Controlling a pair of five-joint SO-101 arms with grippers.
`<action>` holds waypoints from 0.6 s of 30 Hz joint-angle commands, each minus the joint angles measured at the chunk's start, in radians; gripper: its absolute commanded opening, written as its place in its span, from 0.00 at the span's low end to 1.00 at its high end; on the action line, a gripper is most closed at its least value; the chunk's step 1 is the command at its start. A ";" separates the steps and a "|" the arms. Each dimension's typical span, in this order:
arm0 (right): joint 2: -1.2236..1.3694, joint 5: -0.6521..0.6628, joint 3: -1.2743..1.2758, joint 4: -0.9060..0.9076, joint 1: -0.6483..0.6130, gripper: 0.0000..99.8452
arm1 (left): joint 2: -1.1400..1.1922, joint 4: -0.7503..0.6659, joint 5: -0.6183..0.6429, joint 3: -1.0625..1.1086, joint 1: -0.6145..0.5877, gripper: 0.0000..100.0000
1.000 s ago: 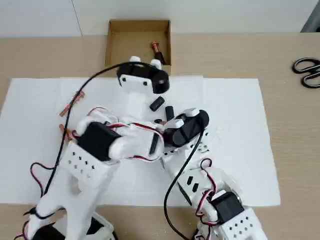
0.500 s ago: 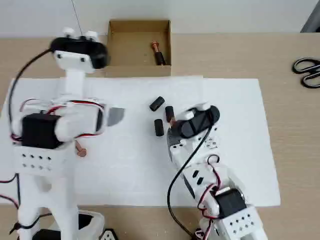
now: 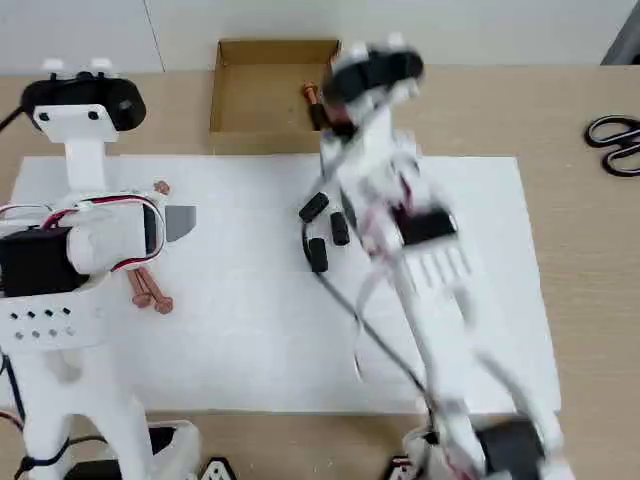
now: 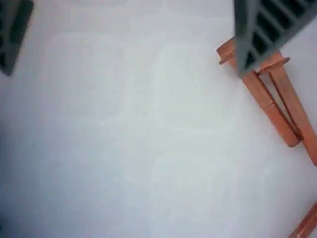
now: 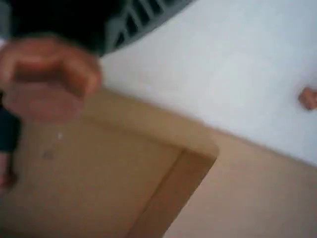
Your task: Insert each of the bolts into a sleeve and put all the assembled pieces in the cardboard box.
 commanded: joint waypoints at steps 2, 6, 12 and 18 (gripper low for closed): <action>0.404 0.003 -0.500 -0.114 0.007 0.00 | -0.012 0.011 -0.003 -0.030 -0.006 0.27; 0.697 0.002 -0.786 -0.185 0.007 0.00 | -0.012 0.011 -0.003 -0.030 -0.006 0.27; 1.061 0.003 -1.112 -0.239 0.007 0.00 | -0.012 0.017 -0.003 -0.028 -0.006 0.27; 1.303 0.003 -1.350 -0.232 0.007 0.00 | -0.012 0.012 -0.003 0.015 -0.006 0.27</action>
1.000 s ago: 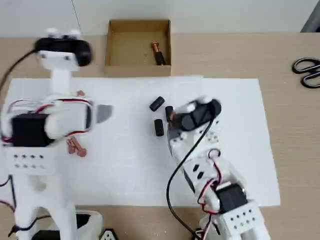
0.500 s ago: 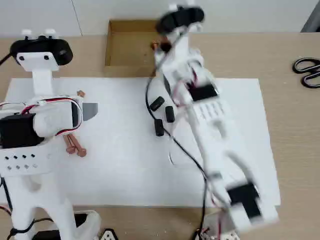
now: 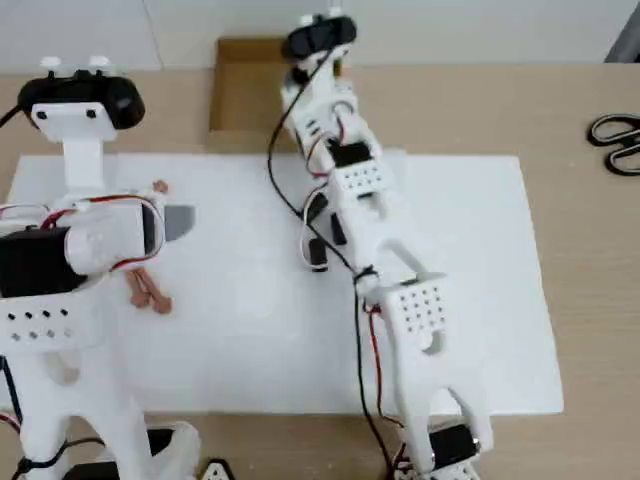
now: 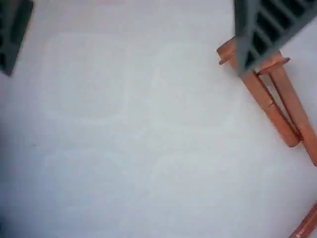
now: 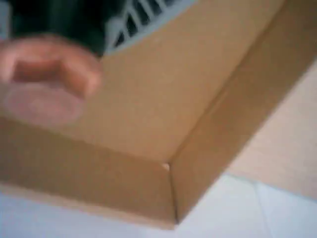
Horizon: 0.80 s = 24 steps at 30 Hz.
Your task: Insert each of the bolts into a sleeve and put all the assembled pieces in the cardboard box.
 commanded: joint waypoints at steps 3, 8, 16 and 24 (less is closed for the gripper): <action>0.105 0.003 -0.224 -0.025 0.008 0.00 | -0.012 0.012 -0.003 0.024 -0.006 0.27; 0.165 0.003 -0.247 -0.025 0.008 0.01 | -0.012 0.011 -0.003 0.024 -0.006 0.27; 0.214 0.000 -0.245 -0.025 0.024 0.10 | -0.012 0.011 -0.003 0.024 -0.006 0.27; 0.214 0.003 -0.250 -0.025 0.028 0.14 | -0.012 0.011 -0.003 0.024 -0.005 0.27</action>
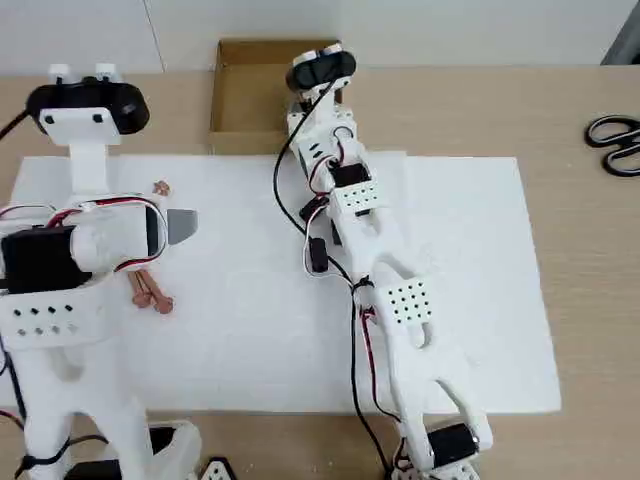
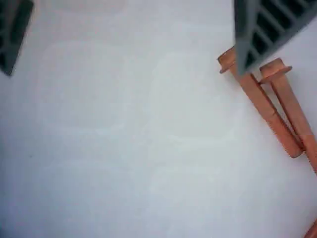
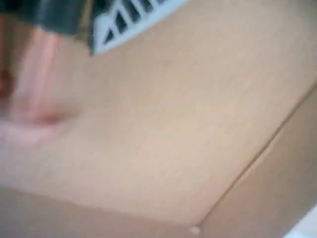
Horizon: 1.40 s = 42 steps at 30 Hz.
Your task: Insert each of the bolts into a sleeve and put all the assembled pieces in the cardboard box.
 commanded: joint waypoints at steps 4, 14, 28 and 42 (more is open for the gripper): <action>-0.028 0.003 -0.069 -0.024 0.013 0.14 | -0.012 0.011 -0.003 -0.001 -0.005 0.27; -0.028 0.000 -0.457 0.420 0.047 0.13 | -0.012 0.011 -0.003 0.001 -0.002 0.27; -0.329 -0.002 -0.480 1.141 0.071 0.13 | -0.012 0.015 -0.005 0.001 -0.005 0.27; -0.644 0.003 -0.479 1.372 0.079 0.13 | -0.012 0.015 -0.008 0.002 -0.006 0.27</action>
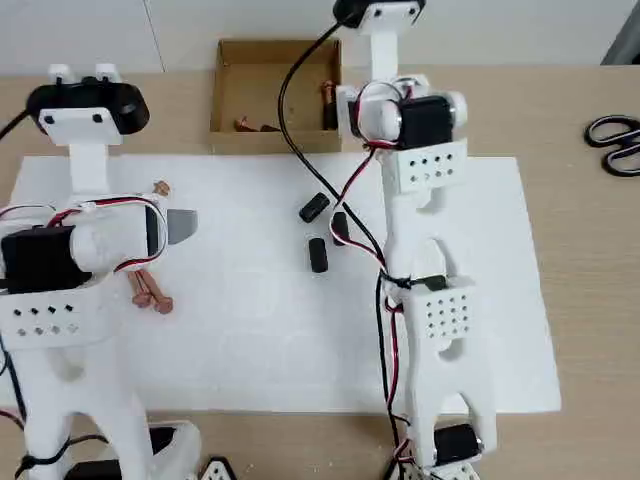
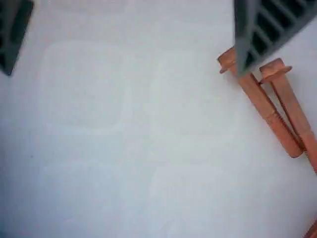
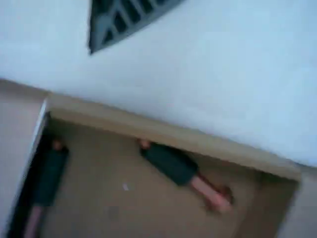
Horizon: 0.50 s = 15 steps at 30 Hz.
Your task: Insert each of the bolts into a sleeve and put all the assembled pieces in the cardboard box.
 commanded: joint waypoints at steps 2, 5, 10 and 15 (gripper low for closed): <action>-0.180 0.003 -0.018 0.015 0.004 0.13 | -0.012 0.015 -0.008 0.002 -0.006 0.27; -0.265 0.003 0.103 0.016 -0.010 0.13 | -0.012 0.017 -0.008 0.004 -0.006 0.27; -0.458 -0.002 0.445 0.010 -0.033 0.13 | -0.011 0.017 -0.008 0.004 -0.003 0.27; -0.539 -0.005 0.769 -0.010 -0.051 0.13 | -0.005 0.017 -0.008 0.004 -0.003 0.27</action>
